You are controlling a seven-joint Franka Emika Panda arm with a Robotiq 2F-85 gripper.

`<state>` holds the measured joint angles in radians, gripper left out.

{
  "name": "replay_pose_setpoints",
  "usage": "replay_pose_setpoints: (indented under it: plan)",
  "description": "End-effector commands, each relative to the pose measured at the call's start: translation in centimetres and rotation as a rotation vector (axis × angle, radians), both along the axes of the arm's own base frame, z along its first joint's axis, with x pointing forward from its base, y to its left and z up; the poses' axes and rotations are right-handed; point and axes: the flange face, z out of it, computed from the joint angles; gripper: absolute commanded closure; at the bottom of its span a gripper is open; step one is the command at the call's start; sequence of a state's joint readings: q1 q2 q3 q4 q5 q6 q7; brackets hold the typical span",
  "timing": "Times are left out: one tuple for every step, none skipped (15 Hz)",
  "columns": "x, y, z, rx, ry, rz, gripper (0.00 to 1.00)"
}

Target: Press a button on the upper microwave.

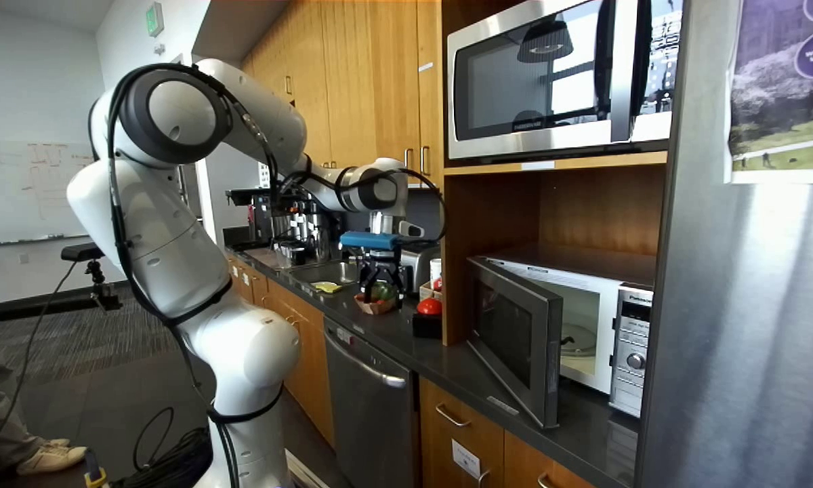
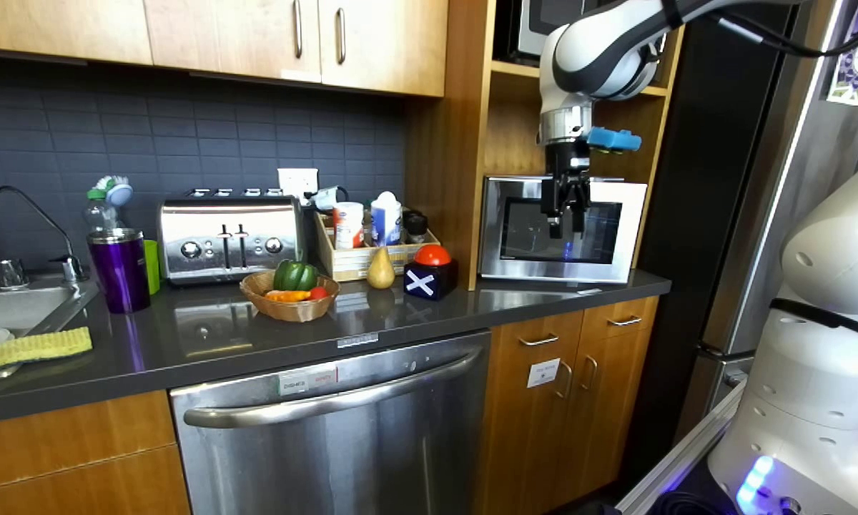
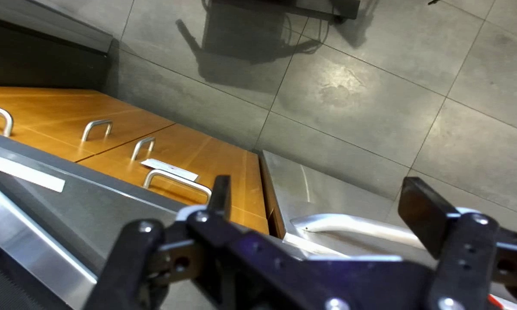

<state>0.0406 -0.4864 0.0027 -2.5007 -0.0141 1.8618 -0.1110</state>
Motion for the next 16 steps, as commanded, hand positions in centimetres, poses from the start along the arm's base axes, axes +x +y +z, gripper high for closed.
replay_pose_setpoints:
  plan:
    - [-0.9, -0.8, 1.5, 0.011, -0.056, -0.015, 0.0]
    - [-1.0, -1.0, 1.9, 0.017, -0.08, -0.014, 0.0]
    - [-1.1, -1.2, 2.4, 0.016, -0.096, -0.021, 0.0]
    - [-1.2, -1.3, 2.7, 0.017, -0.111, -0.025, 0.0]
    - [-1.3, -1.5, 3.1, 0.018, -0.121, -0.028, 0.0]
    - [-1.5, -1.5, 3.4, 0.02, -0.129, -0.027, 0.0]
    - [-1.6, -1.5, 3.6, 0.021, -0.138, -0.029, 0.0]
    - [-1.8, -1.6, 3.9, 0.021, -0.148, -0.031, 0.0]
    - [-1.8, -1.6, 4.3, 0.019, -0.159, -0.034, 0.0]
    - [-1.8, -1.7, 4.7, 0.019, -0.171, -0.035, 0.0]
    - [-1.9, -1.8, 5.2, 0.021, -0.184, -0.036, 0.0]
    - [-1.9, -1.9, 5.6, 0.023, -0.196, -0.038, 0.0]
    - [-1.9, -2.0, 6.1, 0.023, -0.211, -0.042, 0.0]
    - [-1.9, -2.1, 6.4, 0.022, -0.225, -0.047, 0.0]
    - [-1.9, -2.2, 7.0, 0.014, -0.247, -0.057, 0.0]
    - [-2.0, -2.3, 7.4, 0.012, -0.266, -0.064, 0.0]
